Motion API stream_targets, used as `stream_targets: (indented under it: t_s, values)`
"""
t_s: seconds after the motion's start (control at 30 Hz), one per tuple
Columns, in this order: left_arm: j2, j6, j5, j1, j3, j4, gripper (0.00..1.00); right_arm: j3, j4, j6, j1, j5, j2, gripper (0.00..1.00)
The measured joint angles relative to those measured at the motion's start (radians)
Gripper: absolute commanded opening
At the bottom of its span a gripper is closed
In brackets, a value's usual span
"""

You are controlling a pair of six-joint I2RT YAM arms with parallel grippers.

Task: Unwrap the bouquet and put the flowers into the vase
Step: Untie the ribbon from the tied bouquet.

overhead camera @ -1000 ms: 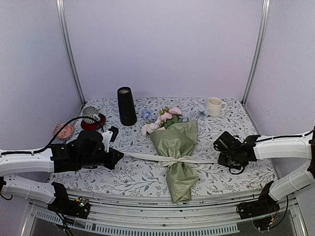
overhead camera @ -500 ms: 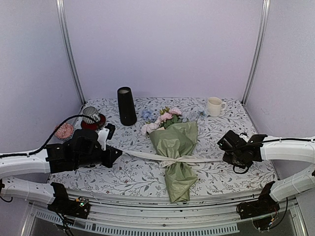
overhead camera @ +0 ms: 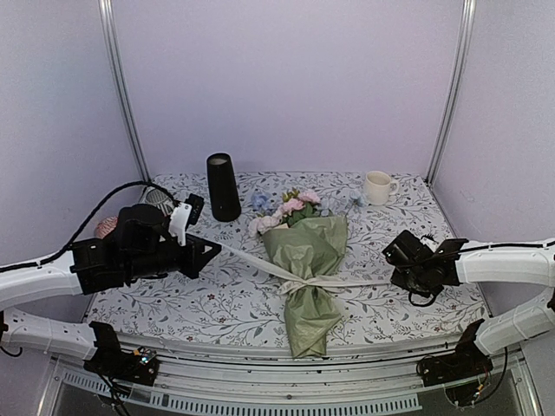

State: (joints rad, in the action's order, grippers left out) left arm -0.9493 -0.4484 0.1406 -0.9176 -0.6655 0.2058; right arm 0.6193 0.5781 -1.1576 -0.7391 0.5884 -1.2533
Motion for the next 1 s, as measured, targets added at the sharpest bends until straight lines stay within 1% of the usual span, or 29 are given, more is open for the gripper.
stream_targets:
  t_s: [0.23,0.47,0.77,1.0]
  values:
    - [-0.044,0.041,-0.026,0.0,-0.109,0.002,0.0,0.0,-0.005,0.016,0.001,-0.008,-0.044,0.02]
    - [-0.098,0.076,-0.078,0.0,-0.217,-0.008,0.0,0.0,-0.011,0.022,0.001,-0.022,-0.049,0.02]
    - [-0.102,0.082,-0.156,0.0,-0.288,-0.01,0.0,0.0,-0.028,0.029,0.001,-0.04,-0.065,0.02]
    - [-0.04,0.077,-0.189,0.0,-0.288,-0.027,0.0,0.0,-0.03,0.036,0.001,-0.048,-0.073,0.02]
